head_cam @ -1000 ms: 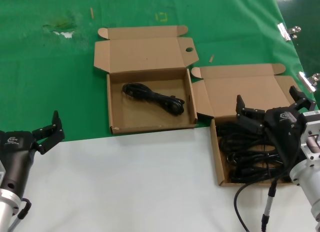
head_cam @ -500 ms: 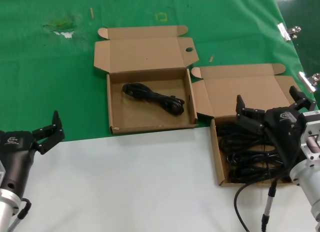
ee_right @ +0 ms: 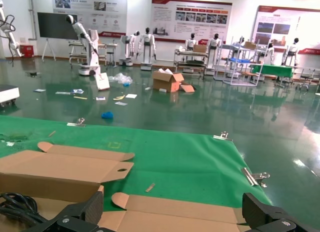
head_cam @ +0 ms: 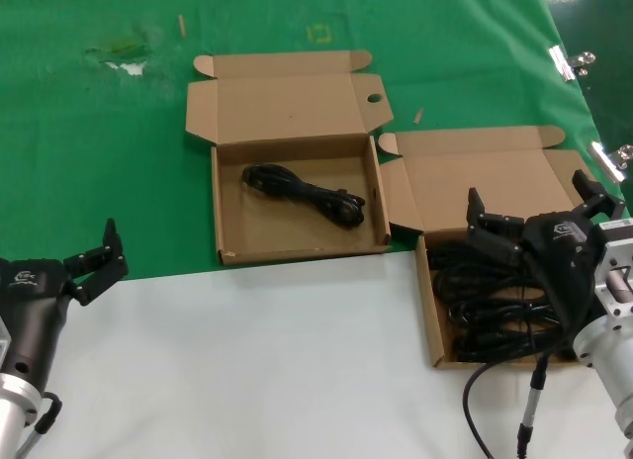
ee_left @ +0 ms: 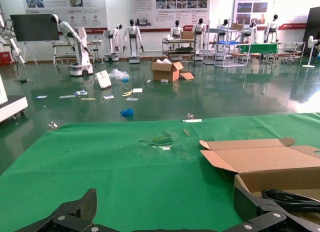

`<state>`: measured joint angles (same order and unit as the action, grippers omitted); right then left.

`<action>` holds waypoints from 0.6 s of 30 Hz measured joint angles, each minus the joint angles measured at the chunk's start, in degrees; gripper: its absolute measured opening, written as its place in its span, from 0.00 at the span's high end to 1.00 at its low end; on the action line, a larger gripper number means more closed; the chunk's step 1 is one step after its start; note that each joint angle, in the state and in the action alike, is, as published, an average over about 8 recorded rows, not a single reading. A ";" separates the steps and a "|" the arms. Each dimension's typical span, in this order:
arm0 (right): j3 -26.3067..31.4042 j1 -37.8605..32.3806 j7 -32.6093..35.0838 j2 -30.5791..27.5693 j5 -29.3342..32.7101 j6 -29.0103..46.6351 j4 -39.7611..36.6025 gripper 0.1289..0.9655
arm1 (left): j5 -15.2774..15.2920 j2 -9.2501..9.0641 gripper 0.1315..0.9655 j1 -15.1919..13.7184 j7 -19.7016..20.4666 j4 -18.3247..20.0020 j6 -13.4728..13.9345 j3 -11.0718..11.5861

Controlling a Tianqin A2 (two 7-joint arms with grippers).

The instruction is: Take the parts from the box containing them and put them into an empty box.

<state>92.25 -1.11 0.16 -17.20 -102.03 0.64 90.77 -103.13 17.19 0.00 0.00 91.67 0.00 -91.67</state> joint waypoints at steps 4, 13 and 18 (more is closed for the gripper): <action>0.00 0.00 0.00 0.00 0.00 0.00 0.00 0.00 | 0.00 0.00 0.00 0.00 0.00 0.00 0.00 0.00; 0.00 0.00 0.00 0.00 0.00 0.00 0.00 0.00 | 0.00 0.00 0.00 0.00 0.00 0.00 0.00 0.00; 0.00 0.00 0.00 0.00 0.00 0.00 0.00 0.00 | 0.00 0.00 0.00 0.00 0.00 0.00 0.00 0.00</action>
<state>92.25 -1.11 0.16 -17.20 -102.03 0.64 90.77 -103.13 17.19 0.00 0.00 91.67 0.00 -91.67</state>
